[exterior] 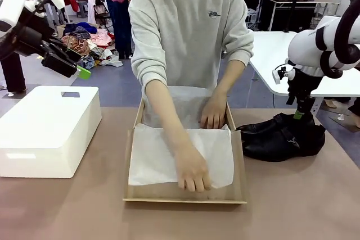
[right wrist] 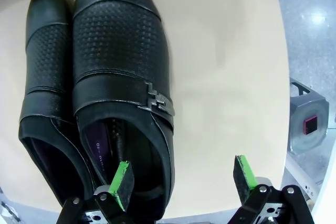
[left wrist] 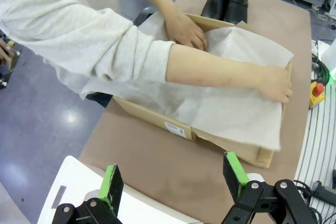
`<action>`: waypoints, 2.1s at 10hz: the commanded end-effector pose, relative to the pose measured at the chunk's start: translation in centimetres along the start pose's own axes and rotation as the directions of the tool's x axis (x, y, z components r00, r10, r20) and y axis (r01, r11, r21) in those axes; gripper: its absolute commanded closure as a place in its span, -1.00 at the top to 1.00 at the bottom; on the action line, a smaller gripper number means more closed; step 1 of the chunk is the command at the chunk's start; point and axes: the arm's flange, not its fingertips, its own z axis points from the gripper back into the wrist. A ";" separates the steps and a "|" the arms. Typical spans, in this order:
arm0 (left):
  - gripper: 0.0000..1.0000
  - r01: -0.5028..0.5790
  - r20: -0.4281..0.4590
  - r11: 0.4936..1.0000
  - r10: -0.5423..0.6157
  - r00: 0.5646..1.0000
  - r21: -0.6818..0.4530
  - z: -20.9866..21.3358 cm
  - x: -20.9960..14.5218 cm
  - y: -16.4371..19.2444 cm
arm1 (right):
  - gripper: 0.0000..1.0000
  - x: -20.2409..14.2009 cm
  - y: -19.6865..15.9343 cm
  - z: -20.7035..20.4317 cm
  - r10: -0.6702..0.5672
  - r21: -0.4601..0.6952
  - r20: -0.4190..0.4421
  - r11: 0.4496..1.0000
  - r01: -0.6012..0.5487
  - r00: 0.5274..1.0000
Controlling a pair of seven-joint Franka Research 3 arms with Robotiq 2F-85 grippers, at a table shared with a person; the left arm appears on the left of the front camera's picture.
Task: Pack the shoes into the box.
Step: Place one shoe of the Shoes into the Shoes Box.
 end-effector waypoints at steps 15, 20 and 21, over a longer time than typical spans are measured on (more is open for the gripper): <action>1.00 0.014 0.013 1.000 -0.014 1.000 -0.012 0.0 -0.1 0.1 | -1.00 0.2 -1.3 -1.4 -0.065 0.130 -0.026 0.989 0.068 0.998; 1.00 0.014 0.013 1.000 -0.014 1.000 -0.012 0.0 -0.1 0.1 | -1.00 -0.1 -1.3 -1.1 -0.087 0.123 -0.021 0.988 0.089 0.996; 1.00 0.014 0.013 1.000 -0.014 1.000 -0.012 0.0 -0.1 0.1 | -1.00 -0.1 -1.2 -1.0 -0.085 0.107 0.013 0.991 0.084 0.996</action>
